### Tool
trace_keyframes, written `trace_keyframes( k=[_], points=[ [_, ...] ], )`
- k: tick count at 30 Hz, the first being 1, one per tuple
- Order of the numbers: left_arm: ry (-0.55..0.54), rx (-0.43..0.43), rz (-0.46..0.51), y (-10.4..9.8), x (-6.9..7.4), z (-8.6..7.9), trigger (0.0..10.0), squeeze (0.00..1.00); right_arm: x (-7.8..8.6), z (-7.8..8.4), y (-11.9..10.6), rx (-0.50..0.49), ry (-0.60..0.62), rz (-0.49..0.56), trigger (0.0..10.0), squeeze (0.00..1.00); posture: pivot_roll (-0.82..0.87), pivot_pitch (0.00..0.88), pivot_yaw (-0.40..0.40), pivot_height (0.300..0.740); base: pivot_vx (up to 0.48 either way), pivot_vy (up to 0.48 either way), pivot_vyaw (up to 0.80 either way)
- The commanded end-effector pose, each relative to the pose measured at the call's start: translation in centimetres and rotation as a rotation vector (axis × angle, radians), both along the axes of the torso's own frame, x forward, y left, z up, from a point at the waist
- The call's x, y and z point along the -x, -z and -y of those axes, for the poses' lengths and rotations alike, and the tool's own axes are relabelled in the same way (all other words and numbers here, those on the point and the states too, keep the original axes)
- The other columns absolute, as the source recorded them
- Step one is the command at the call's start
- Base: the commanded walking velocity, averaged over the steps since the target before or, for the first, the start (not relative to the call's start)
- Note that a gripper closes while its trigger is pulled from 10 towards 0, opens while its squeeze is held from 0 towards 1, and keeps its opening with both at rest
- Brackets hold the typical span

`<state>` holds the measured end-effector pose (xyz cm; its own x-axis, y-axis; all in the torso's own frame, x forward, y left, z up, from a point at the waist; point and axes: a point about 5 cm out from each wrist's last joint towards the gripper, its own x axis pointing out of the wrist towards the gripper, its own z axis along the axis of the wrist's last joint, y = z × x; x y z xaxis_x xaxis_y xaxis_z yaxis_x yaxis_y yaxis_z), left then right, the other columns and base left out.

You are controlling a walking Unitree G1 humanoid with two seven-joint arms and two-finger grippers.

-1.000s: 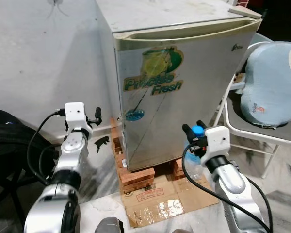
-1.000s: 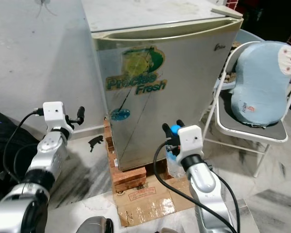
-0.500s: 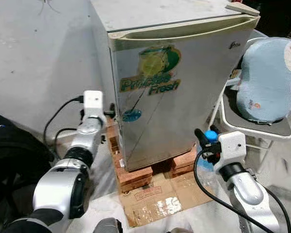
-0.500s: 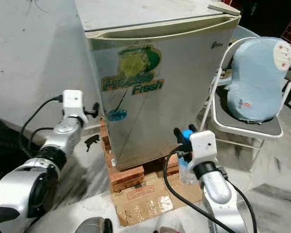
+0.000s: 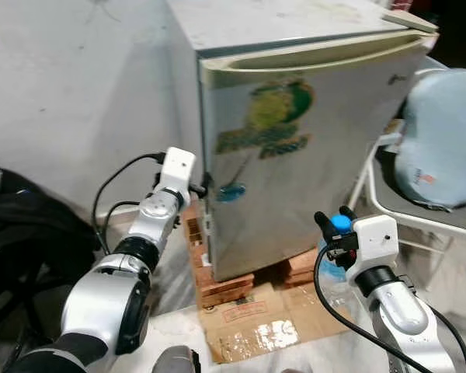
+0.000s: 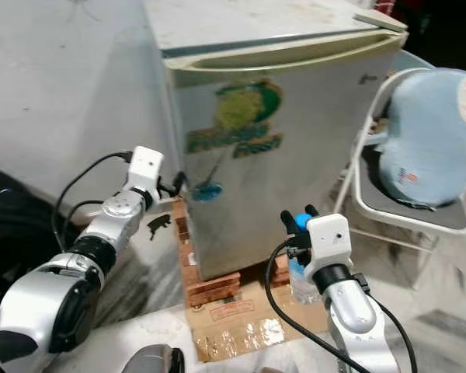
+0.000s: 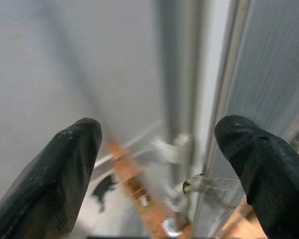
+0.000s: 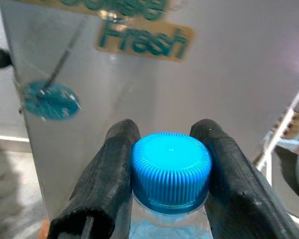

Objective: Restocking fridge

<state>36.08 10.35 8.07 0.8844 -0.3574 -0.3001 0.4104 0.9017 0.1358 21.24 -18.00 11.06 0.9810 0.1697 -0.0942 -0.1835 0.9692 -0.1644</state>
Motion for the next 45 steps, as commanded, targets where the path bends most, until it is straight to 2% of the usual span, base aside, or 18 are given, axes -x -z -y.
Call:
trace_keyframes(
  k=[1, 2, 3, 4, 6, 7, 10, 20, 21, 23, 25, 29, 40, 41, 45],
  points=[
    [0.317, 0.039, -0.037, 0.7, 1.9, 5.2, 10.0, 0.00, -0.2, 0.1, -0.8, -0.003, 0.008, 0.031, 10.0, 0.00, -0.15, 0.000, -0.008, 0.740, 0.000, 0.000, 0.00],
    [0.336, 0.048, -0.039, 0.7, 2.0, 5.4, 10.0, 0.00, -0.2, 0.1, -0.8, -0.003, 0.010, 0.030, 10.0, 0.00, -0.15, 0.000, -0.008, 0.740, 0.000, 0.000, 0.00],
    [0.437, 0.052, -0.037, 0.9, 2.7, 6.2, 10.0, 0.00, -0.2, 0.2, -0.6, 0.001, 0.032, 0.024, 10.0, 0.00, -0.15, 0.000, -0.008, 0.740, 0.000, 0.000, 0.00],
    [0.487, 0.052, -0.034, 1.0, 3.1, 6.5, 10.0, 0.00, -0.2, 0.3, -0.5, 0.007, 0.047, 0.021, 10.0, 0.00, -0.14, 0.000, -0.007, 0.740, 0.000, 0.000, 0.00],
    [0.591, 0.051, -0.016, 1.1, 4.1, 7.3, 10.0, 0.00, -0.3, 1.1, 0.0, 0.048, 0.129, 0.002, 10.0, 0.00, -0.13, 0.000, -0.004, 0.740, 0.000, 0.000, 0.00],
    [0.640, 0.050, 0.012, 1.1, 4.7, 7.7, 10.0, 0.00, -0.2, 1.8, 0.5, 0.074, 0.210, -0.018, 10.0, 0.00, -0.12, 0.000, -0.002, 0.740, 0.000, 0.000, 0.00],
    [0.665, 0.082, 0.042, 0.7, 5.2, 8.1, 10.0, 0.00, 0.1, 3.2, 1.0, 0.069, 0.342, -0.045, 10.0, 0.00, -0.11, 0.000, -0.002, 0.740, 0.000, 0.000, 0.00],
    [0.701, 0.145, 0.084, -0.2, 5.7, 9.2, 10.0, 0.00, 0.7, 4.4, 2.6, 0.083, 0.495, -0.129, 10.0, 0.00, -0.09, 0.000, 0.017, 0.740, 0.000, -0.106, -0.59],
    [0.731, 0.144, 0.097, -0.6, 6.0, 9.7, 10.0, 0.00, 1.1, 4.8, 3.1, 0.082, 0.552, -0.160, 10.0, 0.00, -0.09, 0.000, 0.020, 0.740, 0.000, -0.360, -0.80],
    [0.740, 0.148, 0.097, -0.7, 6.0, 9.8, 10.0, 0.00, 1.2, 4.8, 3.2, 0.081, 0.566, -0.168, 10.0, 0.00, -0.09, 0.000, 0.030, 0.740, 0.000, -0.366, -0.80],
    [0.781, 0.141, 0.106, -1.1, 6.2, 10.7, 10.0, 0.00, 1.4, 5.2, 3.6, 0.070, 0.616, -0.188, 10.0, 0.00, -0.10, 0.000, 0.039, 0.740, 0.000, -0.390, -0.79],
    [0.829, 0.134, 0.115, -1.5, 6.5, 11.8, 10.0, 0.00, 1.7, 5.2, 3.7, 0.060, 0.648, -0.193, 10.0, 0.00, -0.10, 0.000, 0.053, 0.740, 0.000, -0.390, -0.62],
    [0.916, 0.129, 0.126, -2.5, 7.1, 14.7, 10.0, 0.00, 2.5, 4.6, 4.1, 0.028, 0.680, -0.213, 10.0, 0.00, -0.13, 0.000, 0.091, 0.740, 0.000, -0.391, 0.00],
    [0.928, 0.127, 0.135, -2.9, 7.2, 15.4, 10.0, 0.00, 2.4, 4.6, 4.1, 0.026, 0.683, -0.214, 10.0, 0.00, -0.13, 0.000, 0.095, 0.740, 0.000, 0.000, 0.00],
    [0.934, 0.130, 0.158, -3.4, 7.3, 16.2, 10.0, 0.00, 2.3, 4.6, 4.1, 0.025, 0.685, -0.213, 10.0, 0.00, -0.13, 0.000, 0.095, 0.740, 0.000, 0.000, 0.00]
  ],
)
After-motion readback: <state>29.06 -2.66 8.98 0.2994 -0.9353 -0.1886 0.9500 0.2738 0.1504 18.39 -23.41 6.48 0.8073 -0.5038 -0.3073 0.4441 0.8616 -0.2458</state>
